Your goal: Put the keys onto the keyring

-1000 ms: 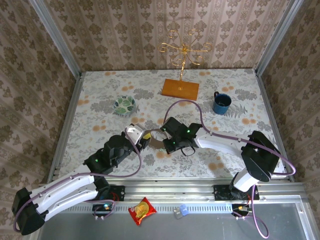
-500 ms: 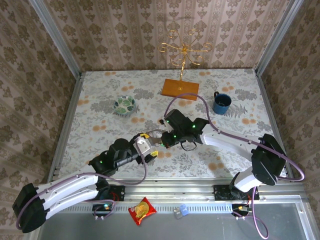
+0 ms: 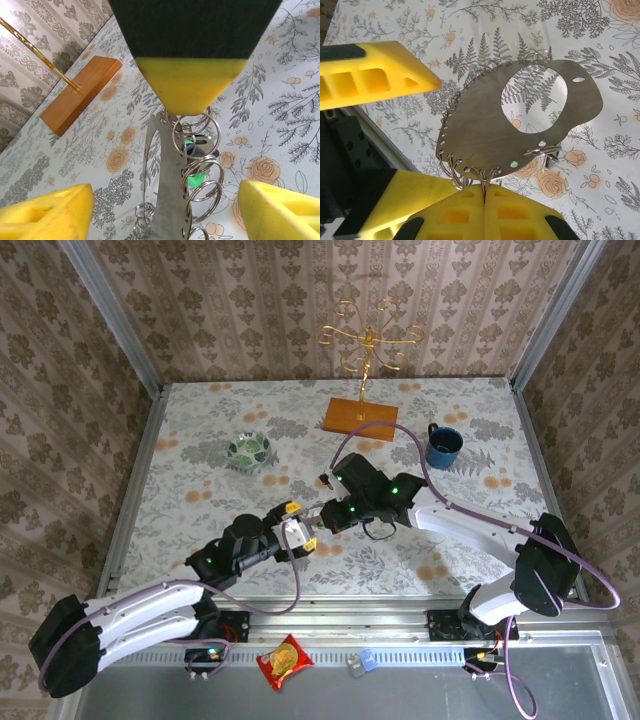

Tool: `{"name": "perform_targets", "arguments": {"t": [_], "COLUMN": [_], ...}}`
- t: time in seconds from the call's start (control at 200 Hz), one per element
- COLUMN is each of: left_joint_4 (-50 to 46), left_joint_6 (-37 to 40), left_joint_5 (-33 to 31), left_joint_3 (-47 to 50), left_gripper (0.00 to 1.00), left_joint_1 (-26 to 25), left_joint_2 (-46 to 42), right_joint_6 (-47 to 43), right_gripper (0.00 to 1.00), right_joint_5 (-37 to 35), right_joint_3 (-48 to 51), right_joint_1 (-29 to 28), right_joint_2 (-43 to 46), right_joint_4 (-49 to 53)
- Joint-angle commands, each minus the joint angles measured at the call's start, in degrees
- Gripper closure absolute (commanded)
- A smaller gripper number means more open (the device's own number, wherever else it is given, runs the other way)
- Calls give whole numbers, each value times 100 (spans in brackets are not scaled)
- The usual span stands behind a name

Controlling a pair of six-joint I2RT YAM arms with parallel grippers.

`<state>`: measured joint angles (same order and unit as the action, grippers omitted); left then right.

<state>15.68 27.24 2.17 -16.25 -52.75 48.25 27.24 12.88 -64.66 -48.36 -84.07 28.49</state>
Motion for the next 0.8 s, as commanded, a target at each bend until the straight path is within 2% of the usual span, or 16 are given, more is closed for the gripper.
{"name": "perform_targets", "arguments": {"t": [0.0,0.295,0.555,0.795], "left_joint_4": [364,640,966,1157], "left_joint_6": [184,248,314,330], "left_joint_5": [57,-76,-307,-232], "left_joint_3": [66,-67,-64,-1], "left_gripper": [31,53,70,96], "left_joint_1": [62,136,151,156], "left_joint_2": [185,693,787,691], "right_joint_6": [97,182,299,304], "right_gripper": [100,100,100,100], "right_joint_5": [223,361,540,514], "right_joint_3": [-202,-248,-242,-275], "right_joint_1": [18,3,-2,-5], "right_joint_2": [196,271,348,347], "right_joint_4": [34,1,-113,-124]}}
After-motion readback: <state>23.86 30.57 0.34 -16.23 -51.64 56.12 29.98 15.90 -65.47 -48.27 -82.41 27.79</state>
